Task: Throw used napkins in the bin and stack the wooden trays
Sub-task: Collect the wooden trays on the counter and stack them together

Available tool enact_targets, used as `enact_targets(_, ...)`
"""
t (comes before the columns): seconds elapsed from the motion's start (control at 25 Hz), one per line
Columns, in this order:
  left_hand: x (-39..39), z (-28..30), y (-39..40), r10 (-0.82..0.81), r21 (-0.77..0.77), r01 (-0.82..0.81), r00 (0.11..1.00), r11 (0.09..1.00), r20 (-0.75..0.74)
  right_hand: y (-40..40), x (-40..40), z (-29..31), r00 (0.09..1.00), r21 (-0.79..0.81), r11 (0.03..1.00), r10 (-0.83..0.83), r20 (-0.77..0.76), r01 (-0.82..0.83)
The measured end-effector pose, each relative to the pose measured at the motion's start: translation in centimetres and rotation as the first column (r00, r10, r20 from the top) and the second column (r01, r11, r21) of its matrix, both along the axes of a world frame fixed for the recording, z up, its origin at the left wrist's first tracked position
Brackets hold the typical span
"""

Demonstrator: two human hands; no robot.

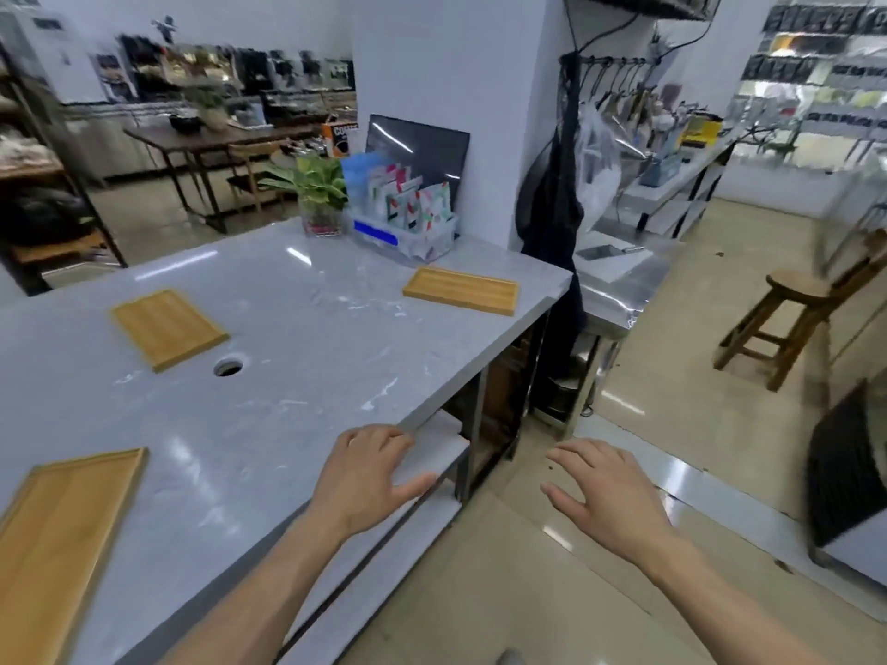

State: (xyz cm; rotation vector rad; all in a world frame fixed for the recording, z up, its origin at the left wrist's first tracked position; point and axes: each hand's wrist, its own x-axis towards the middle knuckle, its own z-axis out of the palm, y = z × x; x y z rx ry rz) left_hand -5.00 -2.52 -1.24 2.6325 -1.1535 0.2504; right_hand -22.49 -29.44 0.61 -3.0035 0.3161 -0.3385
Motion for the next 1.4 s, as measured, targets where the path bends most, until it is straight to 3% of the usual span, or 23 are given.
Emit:
enact_targets(0.28, 3.6, -1.4, 5.2, 0.276, 0.003, -0.276, 0.960, 0.961, -0.052, 1.5, 13.0, -0.9, 0.943, -0.018, 0.943, 0.333, -0.006, -0.333)
enact_targets(0.72, 2.8, -4.4, 9.6, 0.625, -0.028, -0.626, 0.780, 0.779, -0.025, 5.7, 26.4, -4.3, 0.702, 0.051, 0.701, 0.712, -0.002, -0.711)
enact_targets(1.04, -1.1, -6.8, 14.0, 0.792, -0.012, -0.793, 0.610, 0.610, -0.017, 14.1, 29.8, -6.8, 0.476, 0.068, 0.474, 0.879, 0.014, -0.878)
enact_targets(1.2, -2.8, -7.2, 17.5, 0.830, -0.024, -0.830, 0.557, 0.557, -0.010, 19.5, 30.2, -7.1, 0.367, 0.102, 0.366, 0.930, -0.005, -0.925)
enact_targets(1.4, -4.2, -7.2, 23.1, 0.849, -0.036, -0.849, 0.529, 0.528, -0.015, 26.4, 30.1, -7.2, 0.291, 0.137, 0.297, 0.955, -0.060, -0.945)
